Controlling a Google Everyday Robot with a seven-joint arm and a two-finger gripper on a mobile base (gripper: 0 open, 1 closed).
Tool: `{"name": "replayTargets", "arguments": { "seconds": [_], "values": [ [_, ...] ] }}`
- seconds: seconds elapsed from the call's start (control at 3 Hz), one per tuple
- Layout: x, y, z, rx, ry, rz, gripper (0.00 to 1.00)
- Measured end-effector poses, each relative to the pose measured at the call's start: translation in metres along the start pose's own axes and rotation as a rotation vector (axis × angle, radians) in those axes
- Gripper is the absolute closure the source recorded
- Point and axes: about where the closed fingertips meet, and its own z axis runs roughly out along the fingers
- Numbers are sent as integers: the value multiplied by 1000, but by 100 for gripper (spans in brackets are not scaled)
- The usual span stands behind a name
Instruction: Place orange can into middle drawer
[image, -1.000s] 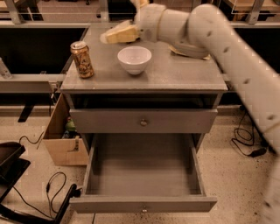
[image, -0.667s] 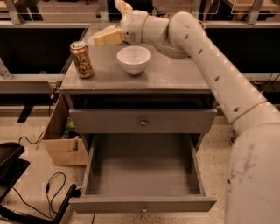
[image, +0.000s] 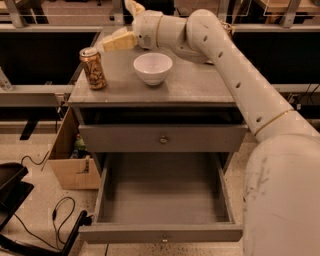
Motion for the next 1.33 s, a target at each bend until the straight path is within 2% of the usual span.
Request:
{"name": "replayTargets", "arguments": {
  "seconds": [0.33,0.67,1.0,1.33],
  "values": [
    [32,13,24,-85,91,44,0],
    [57,28,39,-149,173,89,0],
    [78,43,52,-190,207,138,0],
    [97,51,55,-197,220,188,0]
  ]
}}
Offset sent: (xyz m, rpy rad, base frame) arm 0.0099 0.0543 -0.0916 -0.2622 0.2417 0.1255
